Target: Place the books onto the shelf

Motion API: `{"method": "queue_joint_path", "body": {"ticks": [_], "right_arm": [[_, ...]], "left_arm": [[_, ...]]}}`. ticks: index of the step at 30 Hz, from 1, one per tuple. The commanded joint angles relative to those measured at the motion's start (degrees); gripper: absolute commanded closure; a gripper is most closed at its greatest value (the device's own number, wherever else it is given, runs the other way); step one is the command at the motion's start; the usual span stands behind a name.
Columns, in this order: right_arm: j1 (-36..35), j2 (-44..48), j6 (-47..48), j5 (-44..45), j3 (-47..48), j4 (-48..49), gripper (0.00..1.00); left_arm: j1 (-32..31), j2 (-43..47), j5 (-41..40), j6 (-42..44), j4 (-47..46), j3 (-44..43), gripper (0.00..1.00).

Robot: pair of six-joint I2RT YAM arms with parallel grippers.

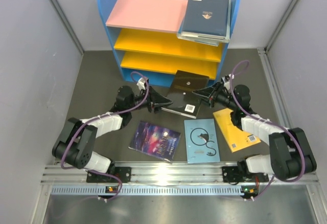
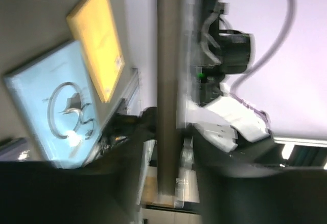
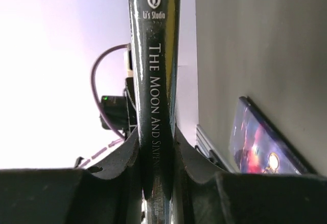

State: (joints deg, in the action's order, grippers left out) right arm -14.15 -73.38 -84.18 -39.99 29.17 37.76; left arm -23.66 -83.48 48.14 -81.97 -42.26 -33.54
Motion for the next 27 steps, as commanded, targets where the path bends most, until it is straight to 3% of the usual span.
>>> {"method": "queue_joint_path", "body": {"ticks": [1, 4, 9, 12, 19, 27], "right_arm": [[-1.9, -2.5, -7.0, 0.0, 1.9, 22.2, 1.00], [-4.0, -6.3, -7.0, 0.9, 4.1, 24.0, 1.00], [-5.6, -12.4, -7.0, 1.7, 9.8, 25.1, 0.98], [-5.5, -15.5, -7.2, 1.6, 13.2, 25.3, 0.73], [-5.6, -19.4, -8.5, 0.9, 17.3, 25.9, 0.64], [-5.6, -19.5, -9.2, 0.3, 15.2, 26.1, 0.38]], "left_arm": [[0.0, -0.6, 2.7, -4.1, -13.4, 0.8, 0.69], [0.3, -1.2, 2.6, -5.1, -14.3, 1.0, 1.00], [3.0, 0.9, 0.8, -2.5, -9.0, 1.7, 1.00], [6.2, 2.1, -0.1, 0.6, -4.3, 1.2, 1.00], [11.5, 0.2, -1.0, 3.6, -1.2, -2.7, 1.00], [14.4, -8.6, -3.5, 4.1, -1.3, -10.1, 1.00]]}}
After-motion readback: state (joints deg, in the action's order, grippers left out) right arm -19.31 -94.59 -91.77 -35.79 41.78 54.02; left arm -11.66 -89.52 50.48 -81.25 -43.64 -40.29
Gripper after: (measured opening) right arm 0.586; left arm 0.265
